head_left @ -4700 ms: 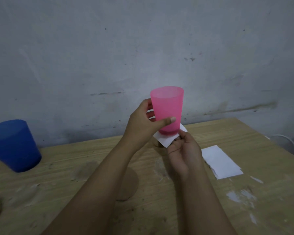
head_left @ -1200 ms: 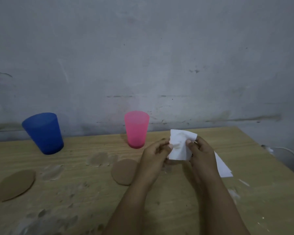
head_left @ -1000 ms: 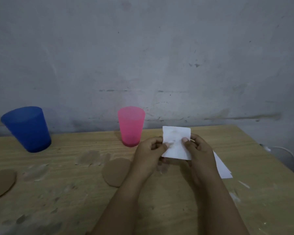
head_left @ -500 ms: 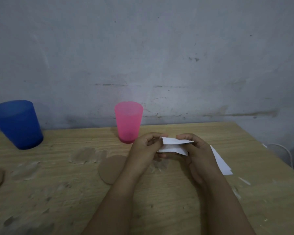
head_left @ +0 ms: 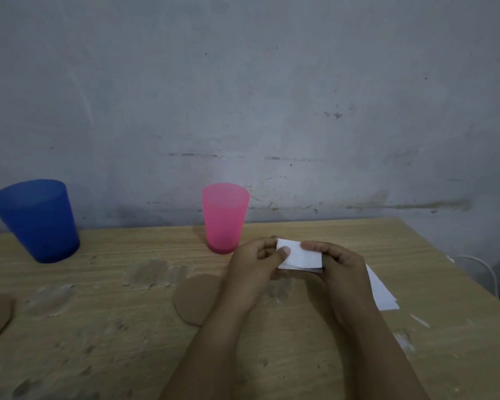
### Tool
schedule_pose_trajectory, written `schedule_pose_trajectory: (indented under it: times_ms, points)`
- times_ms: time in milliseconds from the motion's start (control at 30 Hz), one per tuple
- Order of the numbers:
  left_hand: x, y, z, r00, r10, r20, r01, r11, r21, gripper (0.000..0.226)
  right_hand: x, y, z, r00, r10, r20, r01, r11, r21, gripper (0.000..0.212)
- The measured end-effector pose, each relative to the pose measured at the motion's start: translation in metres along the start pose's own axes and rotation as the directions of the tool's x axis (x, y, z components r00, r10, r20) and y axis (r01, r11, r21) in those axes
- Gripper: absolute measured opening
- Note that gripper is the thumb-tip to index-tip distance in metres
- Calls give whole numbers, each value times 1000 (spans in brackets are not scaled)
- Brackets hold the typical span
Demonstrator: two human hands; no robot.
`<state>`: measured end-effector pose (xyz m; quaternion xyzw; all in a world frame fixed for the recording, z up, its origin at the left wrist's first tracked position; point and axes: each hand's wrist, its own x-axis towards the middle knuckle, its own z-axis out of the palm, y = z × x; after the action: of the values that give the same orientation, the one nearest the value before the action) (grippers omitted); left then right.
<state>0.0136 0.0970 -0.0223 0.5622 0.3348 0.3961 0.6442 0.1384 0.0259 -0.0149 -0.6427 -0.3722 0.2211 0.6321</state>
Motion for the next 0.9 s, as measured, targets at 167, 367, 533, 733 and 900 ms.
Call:
schedule_pose_trajectory:
  times_ms: [167, 367, 533, 733, 900]
  points:
    - [0, -1, 2, 982, 93, -163, -76, 991, 106, 19, -11, -3, 14, 941, -280, -192, 225, 937, -266, 32]
    - [0, -1, 2, 979, 54, -197, -60, 998, -26, 25, -16, 6, 25, 882, -469, 42, 406, 712, -573, 38]
    - [1, 0, 3, 988, 24, -155, -47, 988, -146, 36, -13, 3, 24, 861, -487, 142, 468, 652, -597, 46]
    - [-6, 1, 6, 986, 134, -94, -131, 990, 46, 31, -13, -1, 22, 914, -406, 2, 336, 754, -565, 30]
    - [-26, -5, -1, 913, 361, 191, -382, 593, 709, 44, -10, 3, 17, 946, -303, -112, 188, 799, -572, 33]
